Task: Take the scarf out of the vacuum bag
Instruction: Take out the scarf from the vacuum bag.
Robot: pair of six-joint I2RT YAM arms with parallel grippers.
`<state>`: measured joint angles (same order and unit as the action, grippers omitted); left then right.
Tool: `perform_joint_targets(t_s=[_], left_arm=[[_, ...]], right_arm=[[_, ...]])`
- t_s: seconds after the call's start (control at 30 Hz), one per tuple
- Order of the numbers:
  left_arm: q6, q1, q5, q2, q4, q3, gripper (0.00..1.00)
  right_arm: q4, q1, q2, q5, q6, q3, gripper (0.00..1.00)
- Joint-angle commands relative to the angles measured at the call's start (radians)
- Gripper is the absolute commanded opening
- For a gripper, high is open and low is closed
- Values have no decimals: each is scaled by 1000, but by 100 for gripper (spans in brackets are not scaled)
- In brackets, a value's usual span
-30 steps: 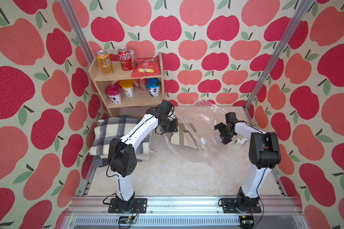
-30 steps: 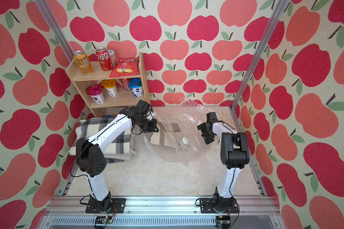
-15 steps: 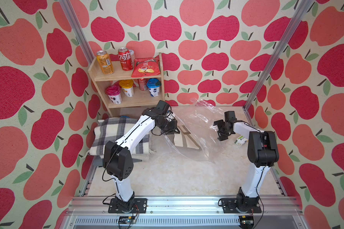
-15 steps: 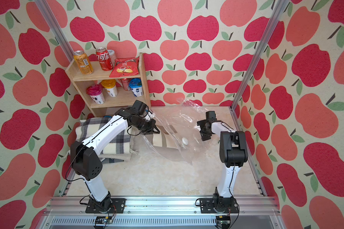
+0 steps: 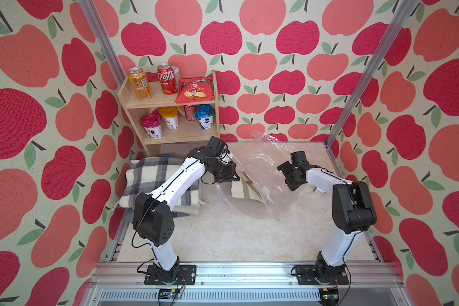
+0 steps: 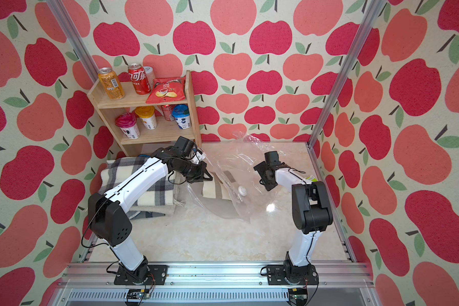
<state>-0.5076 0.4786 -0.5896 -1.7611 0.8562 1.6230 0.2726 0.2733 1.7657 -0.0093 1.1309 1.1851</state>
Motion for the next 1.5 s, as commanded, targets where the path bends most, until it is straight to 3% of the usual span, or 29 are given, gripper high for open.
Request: perform_joint_targets(t_s=[0.0, 0.2, 0.47, 0.7, 0.97, 1.03, 1.23, 1.3, 1.4, 1.47], left_arm=[[59, -15, 46, -45, -11, 15, 0], [74, -30, 74, -114, -26, 35, 0], [73, -35, 94, -155, -40, 75, 0], [81, -44, 104, -161, -40, 82, 0], [89, -62, 94, -166, -47, 75, 0], [89, -64, 92, -165, -46, 75, 0], [96, -67, 82, -146, -58, 59, 0], [99, -67, 83, -136, -65, 44, 0], [108, -67, 73, -119, -90, 12, 0], [113, -64, 68, -103, -109, -14, 0]], right_arm=[[-40, 42, -145, -18, -281, 13, 100], [51, 184, -282, -75, -581, 39, 100], [105, 378, -350, -76, -773, 67, 100], [150, 530, -285, -29, -836, 143, 100], [246, 612, -186, 104, -855, 238, 97], [287, 614, -156, 145, -851, 267, 89], [331, 613, -102, 235, -824, 324, 42], [326, 613, -90, 235, -818, 343, 19], [327, 612, -64, 238, -804, 386, 2], [327, 610, -46, 232, -795, 417, 0]])
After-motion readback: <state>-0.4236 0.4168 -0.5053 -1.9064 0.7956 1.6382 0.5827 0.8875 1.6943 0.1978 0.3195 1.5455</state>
